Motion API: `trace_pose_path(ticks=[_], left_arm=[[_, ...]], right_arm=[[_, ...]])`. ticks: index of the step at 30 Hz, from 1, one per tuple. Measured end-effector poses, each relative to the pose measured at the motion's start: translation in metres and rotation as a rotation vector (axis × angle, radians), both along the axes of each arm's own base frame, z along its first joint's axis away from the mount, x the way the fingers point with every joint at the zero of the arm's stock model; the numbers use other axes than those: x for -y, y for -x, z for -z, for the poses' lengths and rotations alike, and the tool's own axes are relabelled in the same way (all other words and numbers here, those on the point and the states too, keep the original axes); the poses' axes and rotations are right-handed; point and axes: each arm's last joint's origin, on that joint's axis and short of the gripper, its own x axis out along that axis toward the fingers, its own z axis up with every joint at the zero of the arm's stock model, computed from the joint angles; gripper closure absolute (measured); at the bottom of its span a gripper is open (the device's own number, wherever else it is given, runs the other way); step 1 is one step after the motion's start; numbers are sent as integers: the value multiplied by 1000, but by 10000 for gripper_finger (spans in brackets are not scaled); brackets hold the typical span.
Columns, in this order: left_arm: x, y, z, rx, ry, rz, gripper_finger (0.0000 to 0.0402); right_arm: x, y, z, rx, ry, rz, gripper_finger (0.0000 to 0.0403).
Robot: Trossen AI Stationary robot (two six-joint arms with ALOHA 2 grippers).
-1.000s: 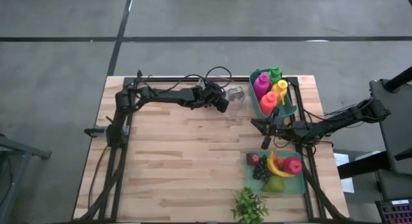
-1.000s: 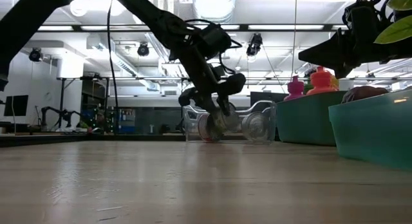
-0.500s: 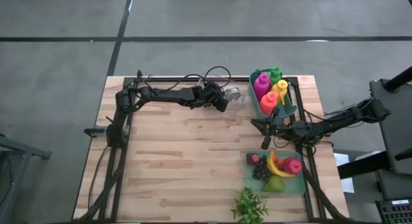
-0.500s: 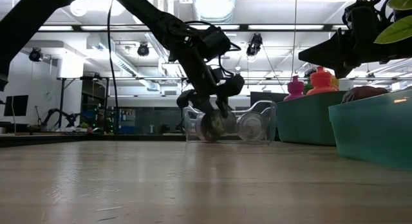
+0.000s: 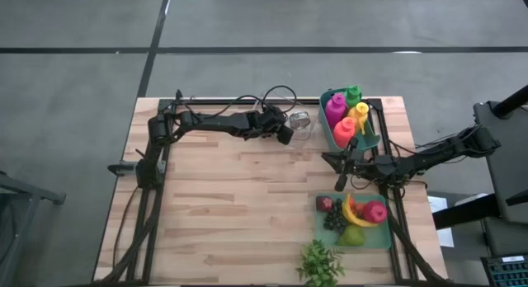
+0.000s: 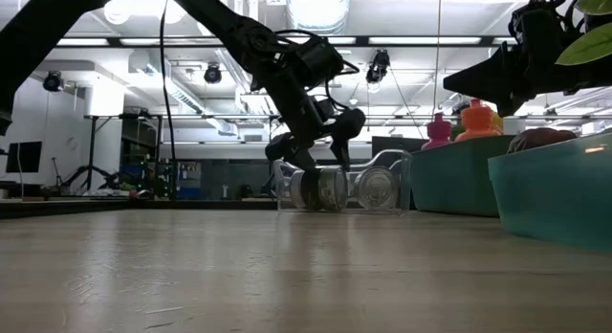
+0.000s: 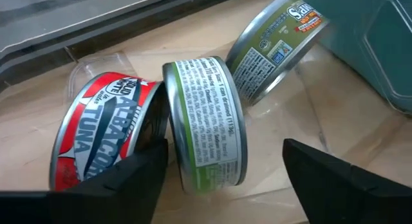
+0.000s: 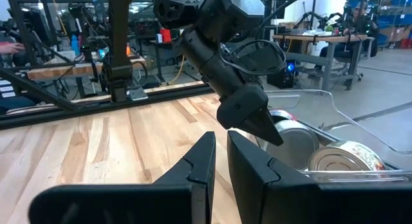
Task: Pick & Place Food Item
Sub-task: Return to Home Position
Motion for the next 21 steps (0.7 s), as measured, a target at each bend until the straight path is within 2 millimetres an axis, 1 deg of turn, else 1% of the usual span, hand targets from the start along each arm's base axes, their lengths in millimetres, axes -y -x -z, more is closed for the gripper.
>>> trace_pose_path(ticks=[4,7,10,14,19,21], left_arm=[[0,0,-2,8,-1,6,80],[1,2,-12,34,15,29,79],[3,6,-34,78,-1,63,79],[10,10,-60,115,-39,210,79],[25,17,-99,213,-82,379,79],[33,19,-109,233,-96,439,84]], right_arm=[[0,0,0,0,0,0,365],[0,0,0,0,0,0,365],[0,0,0,0,0,0,365],[0,0,0,0,0,0,365],[0,0,0,0,0,0,365],[0,0,0,0,0,0,365]])
